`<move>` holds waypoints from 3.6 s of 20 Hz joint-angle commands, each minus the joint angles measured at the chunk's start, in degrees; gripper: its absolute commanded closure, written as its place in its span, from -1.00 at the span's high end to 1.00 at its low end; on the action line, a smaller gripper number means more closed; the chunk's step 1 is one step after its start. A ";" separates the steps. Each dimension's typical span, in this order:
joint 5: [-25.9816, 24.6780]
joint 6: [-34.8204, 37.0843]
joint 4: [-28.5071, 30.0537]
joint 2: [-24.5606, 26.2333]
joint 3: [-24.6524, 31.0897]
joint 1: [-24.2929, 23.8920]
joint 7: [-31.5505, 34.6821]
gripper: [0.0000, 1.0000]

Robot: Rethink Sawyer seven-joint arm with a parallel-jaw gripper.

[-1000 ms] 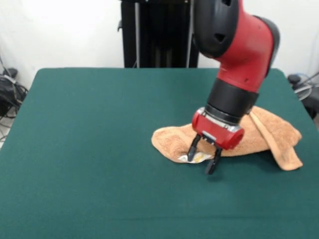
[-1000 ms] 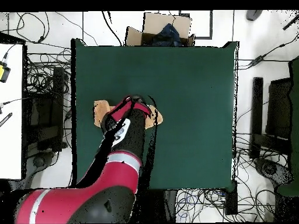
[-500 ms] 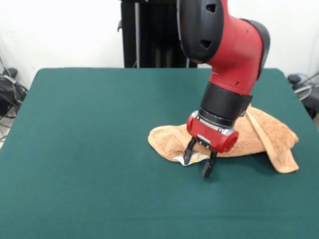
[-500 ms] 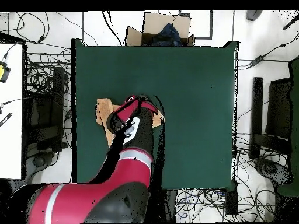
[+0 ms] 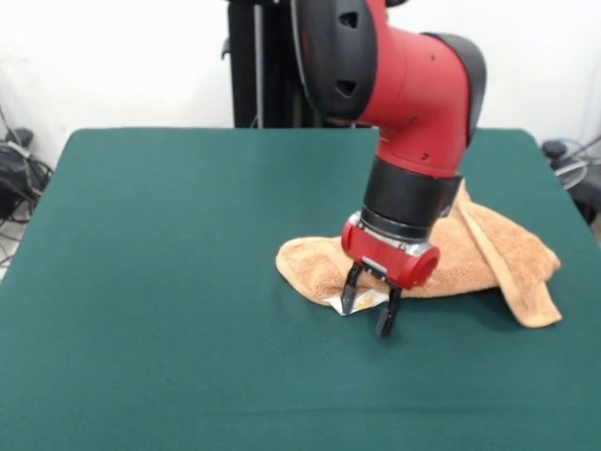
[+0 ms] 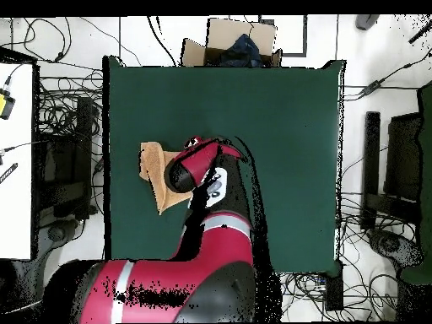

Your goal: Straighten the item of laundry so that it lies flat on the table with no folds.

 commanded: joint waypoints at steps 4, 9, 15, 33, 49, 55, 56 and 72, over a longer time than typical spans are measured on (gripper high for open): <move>-9.31 1.43 6.67 3.31 7.87 -7.33 -21.08 1.00; -10.60 2.78 6.48 1.95 8.85 -9.83 -25.63 1.00; -11.16 5.40 5.08 -0.23 9.72 -12.29 -31.18 1.00; -5.77 7.93 6.87 -2.82 11.86 -14.10 -36.43 1.00; 6.78 15.28 13.78 -10.70 13.56 -6.91 -28.97 1.00; 9.12 12.58 13.18 -8.89 12.52 -4.10 -25.64 1.00; 9.15 11.73 12.76 -8.40 12.04 -3.54 -25.26 1.00; 13.55 7.92 14.29 -3.73 12.69 -3.65 -25.85 1.00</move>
